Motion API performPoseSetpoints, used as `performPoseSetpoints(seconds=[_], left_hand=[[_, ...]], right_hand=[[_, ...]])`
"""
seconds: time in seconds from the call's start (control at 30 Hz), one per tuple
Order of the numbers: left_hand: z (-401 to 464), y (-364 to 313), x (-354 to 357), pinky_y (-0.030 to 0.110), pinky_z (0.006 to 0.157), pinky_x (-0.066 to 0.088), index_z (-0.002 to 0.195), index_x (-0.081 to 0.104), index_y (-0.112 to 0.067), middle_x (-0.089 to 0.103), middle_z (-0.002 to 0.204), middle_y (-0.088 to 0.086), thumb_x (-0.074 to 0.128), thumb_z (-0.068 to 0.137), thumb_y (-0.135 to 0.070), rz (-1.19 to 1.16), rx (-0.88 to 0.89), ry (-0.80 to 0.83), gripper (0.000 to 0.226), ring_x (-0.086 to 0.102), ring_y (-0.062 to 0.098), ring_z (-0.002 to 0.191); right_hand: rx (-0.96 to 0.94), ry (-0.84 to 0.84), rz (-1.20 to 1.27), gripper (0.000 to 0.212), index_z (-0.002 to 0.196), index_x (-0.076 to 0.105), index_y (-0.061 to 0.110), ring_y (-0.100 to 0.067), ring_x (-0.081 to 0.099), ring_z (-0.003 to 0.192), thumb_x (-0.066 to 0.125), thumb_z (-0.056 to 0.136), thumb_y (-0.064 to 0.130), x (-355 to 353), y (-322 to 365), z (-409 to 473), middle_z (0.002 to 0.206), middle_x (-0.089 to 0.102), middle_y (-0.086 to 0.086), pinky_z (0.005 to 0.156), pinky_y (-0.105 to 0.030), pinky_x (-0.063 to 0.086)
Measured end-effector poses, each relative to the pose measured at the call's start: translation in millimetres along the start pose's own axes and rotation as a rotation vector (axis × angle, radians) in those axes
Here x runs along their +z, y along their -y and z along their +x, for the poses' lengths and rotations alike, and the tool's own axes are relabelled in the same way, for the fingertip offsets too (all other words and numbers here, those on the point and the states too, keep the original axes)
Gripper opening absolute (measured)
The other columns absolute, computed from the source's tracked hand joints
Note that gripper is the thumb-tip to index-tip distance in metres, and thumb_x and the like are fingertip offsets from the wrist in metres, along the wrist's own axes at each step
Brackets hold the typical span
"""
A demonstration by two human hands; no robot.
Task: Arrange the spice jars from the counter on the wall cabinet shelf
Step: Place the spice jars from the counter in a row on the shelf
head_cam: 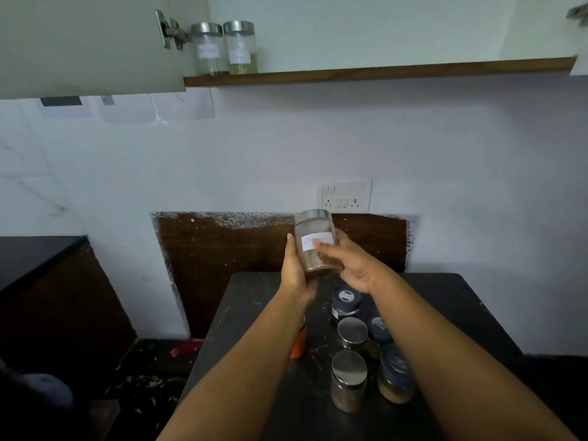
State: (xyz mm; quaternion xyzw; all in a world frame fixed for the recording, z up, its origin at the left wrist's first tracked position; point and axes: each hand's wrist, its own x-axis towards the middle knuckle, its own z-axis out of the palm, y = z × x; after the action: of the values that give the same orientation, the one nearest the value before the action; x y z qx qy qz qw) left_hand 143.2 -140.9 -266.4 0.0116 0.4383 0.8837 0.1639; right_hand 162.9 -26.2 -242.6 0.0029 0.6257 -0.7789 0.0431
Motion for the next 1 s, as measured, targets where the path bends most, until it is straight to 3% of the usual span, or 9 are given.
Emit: performPoseSetpoints(seconds=[0.07,0.1,0.23,0.37,0.4,0.53,0.7,0.83,1.0], left_hand=[[9.4,-13.5,-1.7,0.047,0.102,0.048,0.122,0.064,-0.011,0.067,0.119,0.019,0.036,0.095,-0.06,0.054,0.039,-0.03,0.063,0.065,0.031,0.11],[14.0,-22.5,-1.5,0.047,0.102,0.048,0.122,0.064,-0.011,0.068,0.118,0.019,0.039,0.094,-0.06,0.069,0.058,-0.044,0.062,0.066,0.03,0.11],[33.8,-71.4,6.9,0.045,0.102,0.049,0.118,0.066,-0.011,0.071,0.111,0.016,0.039,0.096,-0.057,0.134,0.141,-0.073,0.058,0.068,0.028,0.106],[42.4,-142.7,37.7,0.025,0.066,0.056,0.101,0.069,-0.019,0.074,0.089,0.005,0.034,0.1,-0.053,0.24,0.253,0.031,0.048,0.072,0.015,0.08],[45.5,-165.9,47.1,0.023,0.065,0.055,0.102,0.068,-0.02,0.074,0.09,0.004,0.034,0.101,-0.051,0.273,0.299,0.054,0.046,0.071,0.015,0.081],[58.8,-247.1,81.9,0.034,0.09,0.053,0.102,0.07,-0.022,0.075,0.101,0.007,0.033,0.101,-0.051,0.417,0.475,0.124,0.047,0.07,0.023,0.099],[81.3,-328.9,106.8,0.036,0.098,0.045,0.115,0.064,-0.02,0.068,0.11,0.002,0.024,0.103,-0.05,0.438,0.712,0.074,0.051,0.061,0.018,0.106],[132.2,-369.1,98.5,0.038,0.098,0.042,0.111,0.065,-0.013,0.061,0.121,0.005,0.029,0.104,-0.042,0.894,1.0,-0.221,0.047,0.053,0.021,0.113],[198.1,-367.6,63.0,0.044,0.106,0.033,0.129,0.048,-0.01,0.046,0.131,0.013,0.026,0.101,-0.05,1.664,1.005,-0.401,0.054,0.041,0.03,0.122]], right_hand=[[-0.025,0.036,-0.132,0.088,0.14,0.036,0.026,-0.024,0.059,0.117,0.081,0.069,-0.002,8.3,7.3,5.0,0.127,0.061,-0.008,0.102,-0.041,0.047],[-0.037,0.043,-0.167,0.092,0.14,0.035,0.029,-0.023,0.058,0.118,0.08,0.068,-0.006,13.3,12.6,8.8,0.126,0.06,-0.006,0.103,-0.041,0.047],[-0.172,-0.035,-0.281,0.092,0.142,0.031,0.029,-0.017,0.054,0.118,0.082,0.07,0.002,40.7,42.5,32.9,0.124,0.058,0.002,0.106,-0.038,0.042],[-0.366,-0.128,-0.348,0.095,0.14,0.025,0.034,-0.019,0.06,0.114,0.084,0.069,0.012,66.8,96.3,59.6,0.125,0.057,0.003,0.1,-0.04,0.049],[-0.419,-0.136,-0.371,0.096,0.141,0.024,0.034,-0.019,0.06,0.113,0.084,0.069,0.013,73.7,116.4,68.6,0.124,0.057,0.004,0.1,-0.038,0.049],[-0.591,-0.141,-0.372,0.098,0.14,0.028,0.032,-0.015,0.061,0.113,0.087,0.063,0.022,94.9,190.2,95.4,0.125,0.059,0.005,0.101,-0.037,0.049],[-0.823,-0.288,-0.518,0.105,0.145,0.025,0.032,-0.01,0.058,0.108,0.09,0.062,0.031,111.3,275.3,125.2,0.122,0.056,0.009,0.091,-0.028,0.049],[-0.745,-0.376,-0.52,0.105,0.146,0.021,0.025,-0.017,0.055,0.115,0.089,0.065,0.031,112.5,315.4,172.8,0.129,0.054,0.004,0.091,-0.028,0.043],[-0.467,-0.495,-0.881,0.097,0.14,0.028,0.013,-0.025,0.054,0.115,0.088,0.066,0.033,95.5,332.1,231.6,0.13,0.054,-0.005,0.09,-0.033,0.045]])
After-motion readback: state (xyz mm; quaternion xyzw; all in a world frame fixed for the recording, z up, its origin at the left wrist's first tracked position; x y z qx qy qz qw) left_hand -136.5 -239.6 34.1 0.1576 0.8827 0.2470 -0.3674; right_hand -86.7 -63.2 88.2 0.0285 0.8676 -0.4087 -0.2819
